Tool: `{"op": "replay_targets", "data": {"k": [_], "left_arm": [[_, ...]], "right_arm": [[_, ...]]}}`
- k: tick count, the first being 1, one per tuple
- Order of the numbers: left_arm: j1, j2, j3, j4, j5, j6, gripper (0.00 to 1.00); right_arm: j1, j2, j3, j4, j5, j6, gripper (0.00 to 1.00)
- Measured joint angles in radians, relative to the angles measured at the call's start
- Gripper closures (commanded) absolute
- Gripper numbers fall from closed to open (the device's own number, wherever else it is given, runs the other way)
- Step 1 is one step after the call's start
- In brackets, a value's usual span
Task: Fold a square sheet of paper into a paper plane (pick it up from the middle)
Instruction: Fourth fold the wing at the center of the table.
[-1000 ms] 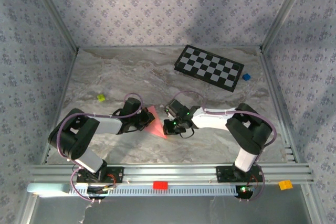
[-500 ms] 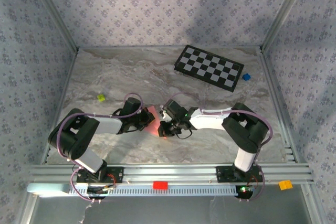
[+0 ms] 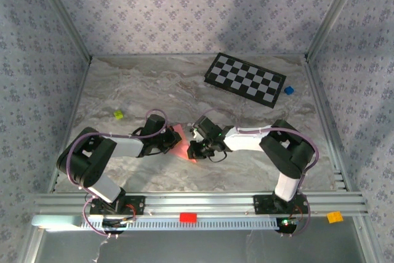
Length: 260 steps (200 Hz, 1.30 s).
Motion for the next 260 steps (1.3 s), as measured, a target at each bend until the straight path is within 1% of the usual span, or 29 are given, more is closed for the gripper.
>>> {"op": "replay_targets", "data": {"k": [62,120,181,218,260], "left_arm": [[0.000,0.000,0.004,-0.008,0.000,0.000,1.00],[0.000,0.000,0.004,-0.008,0.000,0.000,1.00],[0.000,0.001,0.004,-0.008,0.000,0.000,1.00],[0.000,0.001,0.004,-0.008,0.000,0.000,1.00],[0.000,0.001,0.004,-0.008,0.000,0.000,1.00]], "right_arm": [[-0.011,-0.006,-0.060,0.102,-0.037,0.039,0.93],[-0.026,-0.055,-0.064,0.101,-0.073,0.053,0.92],[-0.027,0.009,0.003,0.106,-0.085,0.063,0.92],[-0.028,0.032,-0.018,0.114,-0.075,0.076,0.92],[-0.030,0.029,-0.063,0.182,-0.076,0.091,0.92]]}}
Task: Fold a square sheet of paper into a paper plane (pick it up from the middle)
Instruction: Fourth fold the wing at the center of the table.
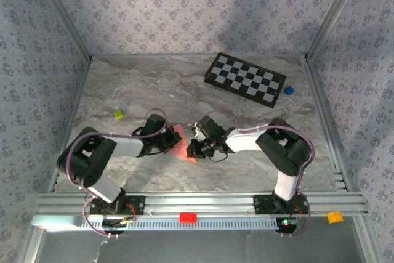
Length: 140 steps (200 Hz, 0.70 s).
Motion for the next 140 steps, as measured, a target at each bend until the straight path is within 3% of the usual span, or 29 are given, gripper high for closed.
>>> {"op": "replay_targets", "data": {"k": [140], "left_arm": [[0.000,0.000,0.000,0.000,0.000,0.000,1.00]], "right_arm": [[0.000,-0.091,-0.120,0.035,0.002,0.009,0.92]]}}
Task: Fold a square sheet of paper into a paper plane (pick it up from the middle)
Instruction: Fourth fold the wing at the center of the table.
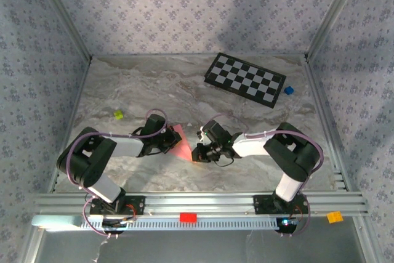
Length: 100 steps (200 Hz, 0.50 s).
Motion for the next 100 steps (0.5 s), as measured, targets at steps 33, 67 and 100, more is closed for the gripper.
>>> {"op": "replay_targets", "data": {"k": [33,67,100], "left_arm": [[0.000,0.000,0.000,0.000,0.000,0.000,1.00],[0.000,-0.001,0.000,-0.001,0.000,0.000,1.00],[0.000,-0.001,0.000,-0.001,0.000,0.000,1.00]], "right_arm": [[0.000,-0.036,-0.013,-0.025,0.000,0.002,0.92],[0.000,-0.057,0.033,-0.072,-0.005,0.002,0.92],[0.000,-0.018,0.143,-0.083,-0.007,0.003,0.93]]}}
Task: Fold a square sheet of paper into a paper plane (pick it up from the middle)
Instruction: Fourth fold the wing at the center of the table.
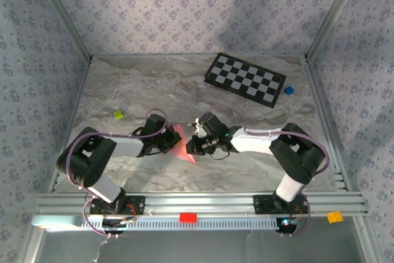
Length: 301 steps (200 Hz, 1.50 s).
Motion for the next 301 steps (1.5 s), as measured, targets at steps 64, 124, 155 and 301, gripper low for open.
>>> {"op": "replay_targets", "data": {"k": [64,124,155,301], "left_arm": [[0.000,0.000,0.000,0.000,0.000,0.000,1.00],[0.000,-0.003,0.002,-0.008,0.000,0.005,1.00],[0.000,-0.014,0.024,-0.066,-0.002,0.031,1.00],[-0.065,-0.145,0.030,-0.205,-0.019,0.105,0.99]], "right_arm": [[-0.005,0.130,0.050,0.001,0.000,0.039,0.94],[-0.005,0.134,0.040,-0.003,0.008,0.054,0.96],[-0.008,0.134,0.023,0.014,0.006,0.071,0.99],[-0.011,0.141,0.016,0.035,-0.009,0.112,1.00]]}}
